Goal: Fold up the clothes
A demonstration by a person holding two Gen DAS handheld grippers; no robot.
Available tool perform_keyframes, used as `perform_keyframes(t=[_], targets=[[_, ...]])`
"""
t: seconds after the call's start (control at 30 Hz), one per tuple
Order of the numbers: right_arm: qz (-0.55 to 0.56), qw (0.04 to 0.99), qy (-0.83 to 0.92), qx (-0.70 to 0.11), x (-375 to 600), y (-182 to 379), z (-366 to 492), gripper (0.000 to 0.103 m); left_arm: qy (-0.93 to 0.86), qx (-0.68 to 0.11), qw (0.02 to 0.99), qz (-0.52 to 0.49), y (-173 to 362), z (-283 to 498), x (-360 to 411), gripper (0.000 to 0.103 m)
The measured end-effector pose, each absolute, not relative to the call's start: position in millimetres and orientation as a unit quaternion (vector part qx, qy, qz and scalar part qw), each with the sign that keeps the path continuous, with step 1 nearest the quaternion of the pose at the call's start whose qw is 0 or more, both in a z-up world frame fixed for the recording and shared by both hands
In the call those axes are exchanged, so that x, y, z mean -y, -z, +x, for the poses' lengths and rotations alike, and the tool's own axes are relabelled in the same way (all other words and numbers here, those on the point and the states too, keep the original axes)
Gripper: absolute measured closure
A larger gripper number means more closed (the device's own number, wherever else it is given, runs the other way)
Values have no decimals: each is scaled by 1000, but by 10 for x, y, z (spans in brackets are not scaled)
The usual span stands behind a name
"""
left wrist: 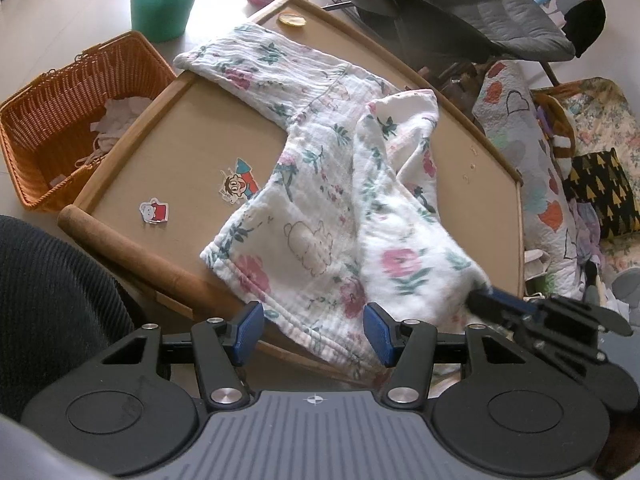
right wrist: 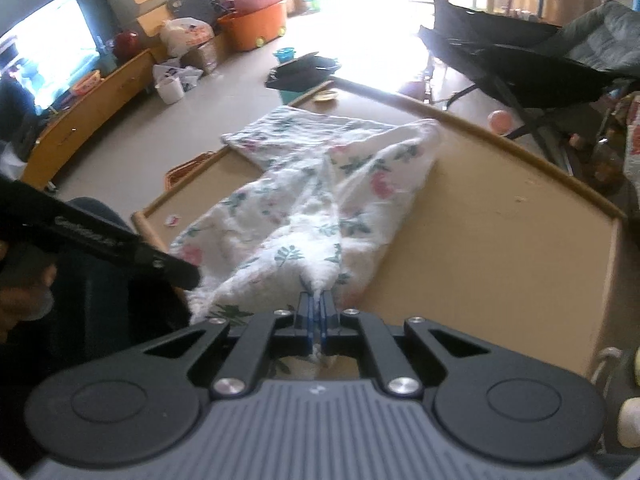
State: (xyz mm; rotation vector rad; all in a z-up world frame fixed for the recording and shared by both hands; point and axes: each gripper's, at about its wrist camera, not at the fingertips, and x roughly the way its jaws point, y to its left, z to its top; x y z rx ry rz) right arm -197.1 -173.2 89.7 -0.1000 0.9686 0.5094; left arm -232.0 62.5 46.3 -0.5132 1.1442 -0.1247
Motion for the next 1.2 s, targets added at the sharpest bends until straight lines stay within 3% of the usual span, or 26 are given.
perform_keyframes(t=[1.2], targets=[[-155, 859, -94, -479, 2667, -679, -1388, 99, 52, -558, 798, -223, -373, -2236, -629, 46]])
